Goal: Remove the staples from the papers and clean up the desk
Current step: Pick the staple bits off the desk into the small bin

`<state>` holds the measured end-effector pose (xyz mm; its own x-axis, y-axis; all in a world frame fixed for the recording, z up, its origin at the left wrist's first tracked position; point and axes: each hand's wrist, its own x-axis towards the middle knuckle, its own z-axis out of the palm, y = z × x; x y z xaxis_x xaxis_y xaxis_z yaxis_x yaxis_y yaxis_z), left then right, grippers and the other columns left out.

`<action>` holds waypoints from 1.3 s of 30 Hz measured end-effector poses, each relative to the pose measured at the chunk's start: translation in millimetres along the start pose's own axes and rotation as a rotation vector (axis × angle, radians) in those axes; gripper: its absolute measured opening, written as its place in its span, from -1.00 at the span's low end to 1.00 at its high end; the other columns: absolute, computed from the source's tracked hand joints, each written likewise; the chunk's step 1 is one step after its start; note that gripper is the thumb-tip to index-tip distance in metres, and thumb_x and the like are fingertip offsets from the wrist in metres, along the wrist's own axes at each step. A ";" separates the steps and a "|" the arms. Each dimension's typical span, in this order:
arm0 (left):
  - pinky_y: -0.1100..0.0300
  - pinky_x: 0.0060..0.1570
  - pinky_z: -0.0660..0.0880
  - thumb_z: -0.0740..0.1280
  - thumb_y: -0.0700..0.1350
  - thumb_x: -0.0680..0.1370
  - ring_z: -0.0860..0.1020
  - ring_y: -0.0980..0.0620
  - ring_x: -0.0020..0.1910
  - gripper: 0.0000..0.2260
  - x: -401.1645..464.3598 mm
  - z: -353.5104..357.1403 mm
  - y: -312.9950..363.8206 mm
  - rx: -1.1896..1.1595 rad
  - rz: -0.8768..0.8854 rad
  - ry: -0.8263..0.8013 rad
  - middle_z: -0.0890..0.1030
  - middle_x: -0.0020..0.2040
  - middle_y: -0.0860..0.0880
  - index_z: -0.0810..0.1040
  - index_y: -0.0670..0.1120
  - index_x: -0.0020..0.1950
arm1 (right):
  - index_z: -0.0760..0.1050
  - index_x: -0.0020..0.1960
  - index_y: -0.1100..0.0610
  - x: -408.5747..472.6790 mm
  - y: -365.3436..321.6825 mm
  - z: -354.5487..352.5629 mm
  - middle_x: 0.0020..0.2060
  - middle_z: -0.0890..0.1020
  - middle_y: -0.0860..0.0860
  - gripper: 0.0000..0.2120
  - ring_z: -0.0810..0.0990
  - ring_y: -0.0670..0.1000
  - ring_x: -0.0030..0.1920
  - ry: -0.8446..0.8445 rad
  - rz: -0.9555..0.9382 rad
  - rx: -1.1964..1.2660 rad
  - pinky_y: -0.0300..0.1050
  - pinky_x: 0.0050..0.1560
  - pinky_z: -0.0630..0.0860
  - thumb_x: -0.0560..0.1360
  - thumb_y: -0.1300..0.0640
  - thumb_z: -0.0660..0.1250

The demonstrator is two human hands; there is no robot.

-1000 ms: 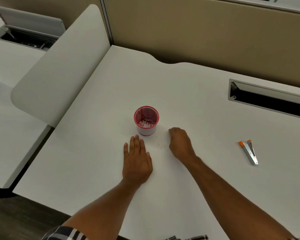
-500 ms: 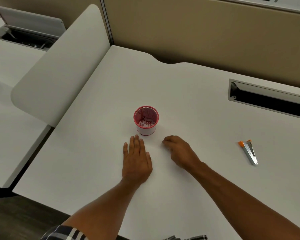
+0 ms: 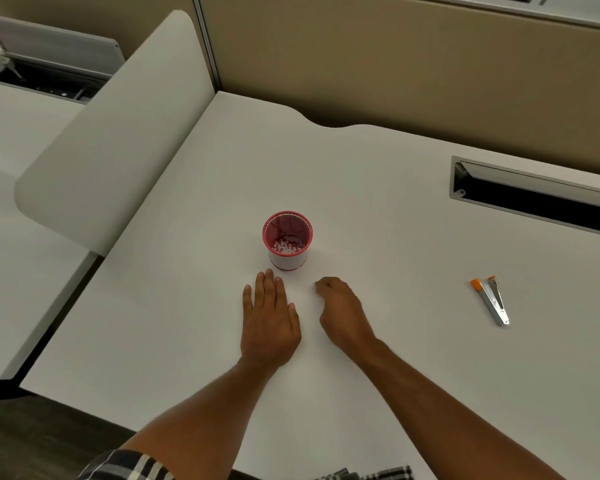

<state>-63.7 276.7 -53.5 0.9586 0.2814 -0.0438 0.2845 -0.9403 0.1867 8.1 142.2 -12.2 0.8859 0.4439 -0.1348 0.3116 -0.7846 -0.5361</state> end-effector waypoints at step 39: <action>-0.18 0.56 0.05 0.01 0.04 0.63 0.07 -0.17 0.60 -0.44 0.8 4.2 -1.7 0.008 -0.025 -0.028 0.16 0.60 -0.21 0.17 -0.22 0.57 | 0.59 -0.07 0.40 -4.4 -1.5 3.3 -0.16 0.63 0.29 -0.85 0.65 0.27 -0.15 -0.060 -0.152 -0.218 0.11 -0.18 0.63 0.37 0.40 0.46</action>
<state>-63.3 277.7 -58.0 0.9510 0.2997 -0.0755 0.3086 -0.9345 0.1772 2.6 142.9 -13.6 0.8030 0.5840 -0.1193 0.5123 -0.7785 -0.3625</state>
